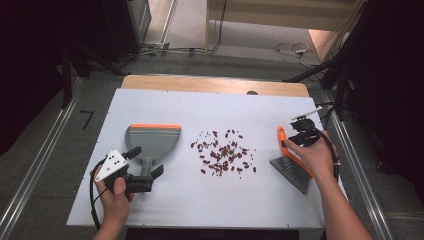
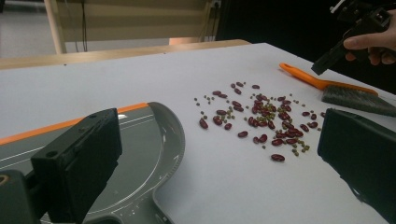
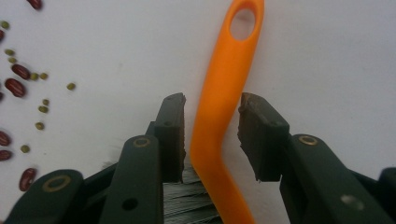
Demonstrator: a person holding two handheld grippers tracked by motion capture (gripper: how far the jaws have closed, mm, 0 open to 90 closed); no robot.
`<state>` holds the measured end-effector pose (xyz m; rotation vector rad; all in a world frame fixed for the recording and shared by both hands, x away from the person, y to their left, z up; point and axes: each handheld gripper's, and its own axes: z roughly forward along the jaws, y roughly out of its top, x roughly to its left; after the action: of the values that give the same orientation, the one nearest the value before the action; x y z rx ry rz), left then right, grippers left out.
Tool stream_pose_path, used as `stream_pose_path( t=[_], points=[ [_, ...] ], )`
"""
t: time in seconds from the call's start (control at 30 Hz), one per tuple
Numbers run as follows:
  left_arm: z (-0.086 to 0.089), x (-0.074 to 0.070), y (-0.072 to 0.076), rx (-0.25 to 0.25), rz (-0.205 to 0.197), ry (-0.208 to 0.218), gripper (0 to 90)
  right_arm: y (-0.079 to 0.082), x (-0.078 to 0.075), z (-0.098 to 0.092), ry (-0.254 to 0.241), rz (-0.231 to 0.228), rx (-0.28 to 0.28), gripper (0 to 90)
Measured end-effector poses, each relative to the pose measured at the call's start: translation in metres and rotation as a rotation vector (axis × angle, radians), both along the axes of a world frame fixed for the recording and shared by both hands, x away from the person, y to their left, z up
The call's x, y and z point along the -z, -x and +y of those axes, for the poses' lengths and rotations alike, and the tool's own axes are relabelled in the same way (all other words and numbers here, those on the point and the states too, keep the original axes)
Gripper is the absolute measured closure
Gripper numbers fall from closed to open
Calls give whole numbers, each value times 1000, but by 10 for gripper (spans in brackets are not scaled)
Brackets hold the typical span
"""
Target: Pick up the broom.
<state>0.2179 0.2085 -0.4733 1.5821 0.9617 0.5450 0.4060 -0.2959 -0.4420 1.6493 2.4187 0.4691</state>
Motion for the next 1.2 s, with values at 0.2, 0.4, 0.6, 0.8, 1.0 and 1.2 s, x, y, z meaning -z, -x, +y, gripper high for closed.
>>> stream_pose_path(
  t=[0.2,0.4,0.6,0.8,1.0,1.2],
  points=[
    [1,0,0,-5,1,2,4,1,11,4,39,56,5,638],
    [0,0,0,-6,1,0,4,3,24,7,77,96,2,660],
    [-1,1,0,-4,3,-4,4,9,27,2,35,54,42,674],
    [-6,0,1,6,4,-12,5,12,28,7,54,32,71,683],
    [-8,-1,2,15,-5,-23,5,21,31,1,2,-26,74,684],
    [-5,0,1,2,1,-13,5,24,32,-3,-32,-50,71,683]
  ],
)
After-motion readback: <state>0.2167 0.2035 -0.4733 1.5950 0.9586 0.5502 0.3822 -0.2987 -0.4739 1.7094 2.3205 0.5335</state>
